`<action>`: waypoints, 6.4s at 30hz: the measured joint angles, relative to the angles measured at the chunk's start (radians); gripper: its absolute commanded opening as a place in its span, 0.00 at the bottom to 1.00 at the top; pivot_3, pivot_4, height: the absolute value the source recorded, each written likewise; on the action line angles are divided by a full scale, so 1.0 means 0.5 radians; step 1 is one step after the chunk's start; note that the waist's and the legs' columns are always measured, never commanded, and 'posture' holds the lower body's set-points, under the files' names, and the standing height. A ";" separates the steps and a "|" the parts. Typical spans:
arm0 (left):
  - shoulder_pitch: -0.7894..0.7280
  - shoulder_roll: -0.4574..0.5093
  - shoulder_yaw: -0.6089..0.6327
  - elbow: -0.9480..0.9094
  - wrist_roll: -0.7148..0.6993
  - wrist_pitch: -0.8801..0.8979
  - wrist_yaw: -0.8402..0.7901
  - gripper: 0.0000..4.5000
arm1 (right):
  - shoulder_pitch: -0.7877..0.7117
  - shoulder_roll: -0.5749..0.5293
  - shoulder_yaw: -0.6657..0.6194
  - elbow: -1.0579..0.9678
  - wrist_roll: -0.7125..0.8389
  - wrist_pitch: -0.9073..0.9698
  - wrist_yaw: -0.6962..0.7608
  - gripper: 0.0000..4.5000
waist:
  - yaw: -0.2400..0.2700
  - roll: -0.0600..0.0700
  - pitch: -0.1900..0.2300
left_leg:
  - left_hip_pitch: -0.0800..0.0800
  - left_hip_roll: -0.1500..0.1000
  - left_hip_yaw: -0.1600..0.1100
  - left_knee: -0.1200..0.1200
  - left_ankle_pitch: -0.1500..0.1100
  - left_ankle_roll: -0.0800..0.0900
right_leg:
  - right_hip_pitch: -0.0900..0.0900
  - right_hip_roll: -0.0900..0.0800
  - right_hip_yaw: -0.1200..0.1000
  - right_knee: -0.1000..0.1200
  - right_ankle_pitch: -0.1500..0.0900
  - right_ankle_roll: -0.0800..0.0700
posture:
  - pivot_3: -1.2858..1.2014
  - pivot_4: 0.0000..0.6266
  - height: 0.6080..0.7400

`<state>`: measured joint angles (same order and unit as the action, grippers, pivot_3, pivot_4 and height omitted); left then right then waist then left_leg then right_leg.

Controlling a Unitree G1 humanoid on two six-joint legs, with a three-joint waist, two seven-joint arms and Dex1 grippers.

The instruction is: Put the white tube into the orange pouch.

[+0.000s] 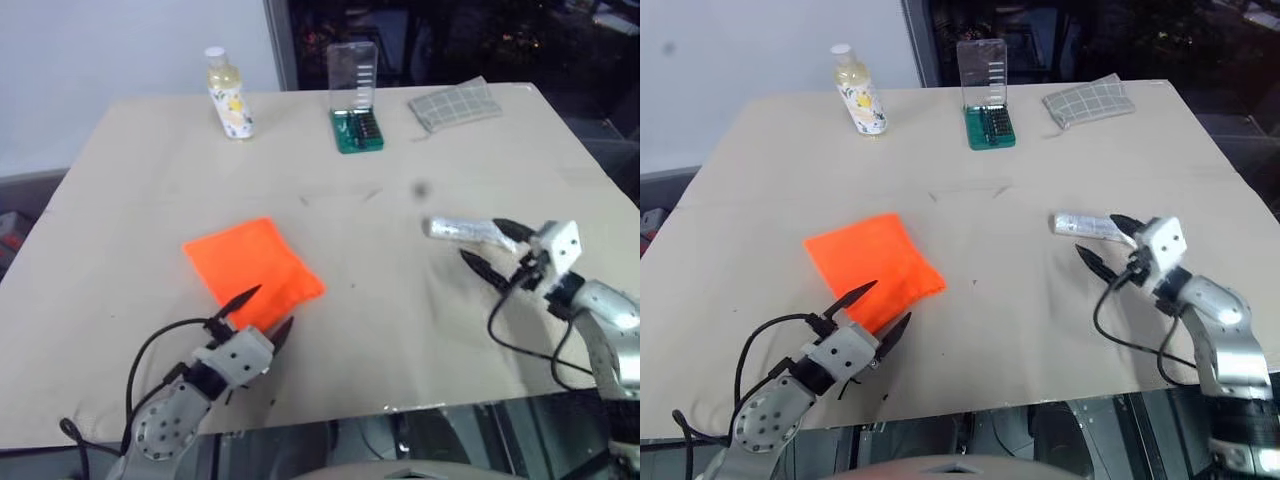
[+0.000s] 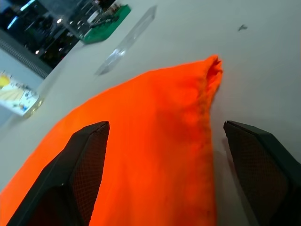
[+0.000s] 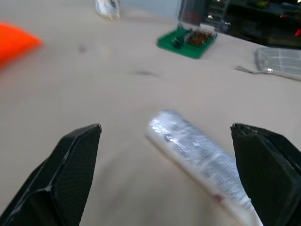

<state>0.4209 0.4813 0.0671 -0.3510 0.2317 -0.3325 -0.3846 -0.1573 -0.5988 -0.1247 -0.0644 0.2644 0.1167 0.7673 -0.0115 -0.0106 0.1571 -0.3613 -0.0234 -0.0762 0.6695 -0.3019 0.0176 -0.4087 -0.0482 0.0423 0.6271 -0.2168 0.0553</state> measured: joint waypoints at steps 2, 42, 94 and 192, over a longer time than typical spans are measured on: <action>-0.007 0.011 -0.005 -0.001 0.004 -0.001 -0.011 0.89 | -0.112 -0.098 0.123 0.110 -0.156 -0.010 0.022 1.00 | -0.001 0.000 0.000 | 0.000 -0.001 0.001 0.000 0.000 0.000 | 0.000 0.000 0.000 0.000 0.000 0.000 | 0.52 0.24 1.00; 0.072 -0.070 -0.073 -0.062 0.040 0.116 0.071 0.89 | -0.996 -0.283 0.506 0.881 -0.412 0.954 0.713 0.48 | -0.001 0.007 0.000 | -0.005 -0.001 -0.002 -0.003 -0.002 0.003 | -0.005 -0.013 0.000 -0.001 0.000 -0.001 | 0.52 0.24 1.00; -0.115 -0.055 0.053 -0.245 -0.607 0.612 -0.148 0.01 | -0.276 -0.265 0.308 -0.251 0.168 1.398 0.361 0.47 | 0.001 0.005 -0.001 | -0.007 -0.002 -0.005 -0.002 -0.002 0.003 | -0.003 -0.005 -0.004 -0.001 0.000 0.000 | 0.52 0.24 1.00; -0.351 -0.127 0.316 -0.355 -1.938 1.779 -0.185 0.00 | 0.187 -0.332 0.828 -1.125 -0.003 1.281 -0.199 0.45 | 0.002 -0.013 -0.009 | -0.002 -0.002 -0.009 0.001 0.000 -0.001 | 0.001 0.000 -0.006 -0.002 -0.001 0.000 | 0.52 0.24 1.00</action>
<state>0.2452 0.4177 0.2253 -0.5283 -0.7374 0.5572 -0.4773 -0.0638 -0.7649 0.2890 -0.6271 0.2628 0.7573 0.6680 -0.0103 -0.0171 0.1524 -0.3624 -0.0246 -0.0808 0.6701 -0.3017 0.0173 -0.4082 -0.0483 0.0393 0.6260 -0.2173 0.0555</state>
